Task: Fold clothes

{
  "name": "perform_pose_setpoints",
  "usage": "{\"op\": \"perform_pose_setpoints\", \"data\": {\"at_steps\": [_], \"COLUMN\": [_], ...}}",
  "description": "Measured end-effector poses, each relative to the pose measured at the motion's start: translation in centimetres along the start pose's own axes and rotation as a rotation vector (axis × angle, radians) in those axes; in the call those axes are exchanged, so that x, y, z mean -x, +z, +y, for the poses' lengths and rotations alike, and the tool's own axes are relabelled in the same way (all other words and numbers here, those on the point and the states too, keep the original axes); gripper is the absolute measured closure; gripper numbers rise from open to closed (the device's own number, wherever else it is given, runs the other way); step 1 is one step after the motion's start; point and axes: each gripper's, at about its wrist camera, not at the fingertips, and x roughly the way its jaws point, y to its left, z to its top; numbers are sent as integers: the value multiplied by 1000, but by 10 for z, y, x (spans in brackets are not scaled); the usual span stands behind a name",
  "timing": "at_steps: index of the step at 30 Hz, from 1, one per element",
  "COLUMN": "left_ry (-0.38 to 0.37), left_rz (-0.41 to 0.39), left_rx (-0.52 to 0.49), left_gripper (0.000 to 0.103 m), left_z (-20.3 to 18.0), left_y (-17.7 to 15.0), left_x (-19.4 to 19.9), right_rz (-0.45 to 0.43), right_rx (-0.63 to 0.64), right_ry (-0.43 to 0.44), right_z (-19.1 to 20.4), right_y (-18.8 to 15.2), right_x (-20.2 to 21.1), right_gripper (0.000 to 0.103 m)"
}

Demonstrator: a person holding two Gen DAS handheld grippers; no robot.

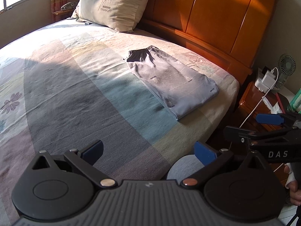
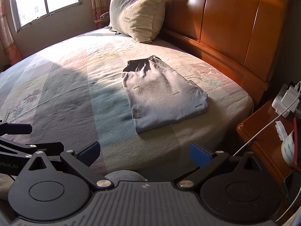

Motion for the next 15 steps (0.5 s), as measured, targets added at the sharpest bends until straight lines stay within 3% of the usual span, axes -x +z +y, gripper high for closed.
{"op": "perform_pose_setpoints", "data": {"at_steps": [15], "left_ry": [-8], "left_rz": [-4], "left_rx": [4], "left_gripper": [1], "left_z": [-1], "left_y": [0], "left_x": [-1], "right_rz": [2], "right_rx": [2], "right_ry": [-5], "right_z": [0], "right_y": [0], "right_x": [-1], "right_gripper": [0]}}
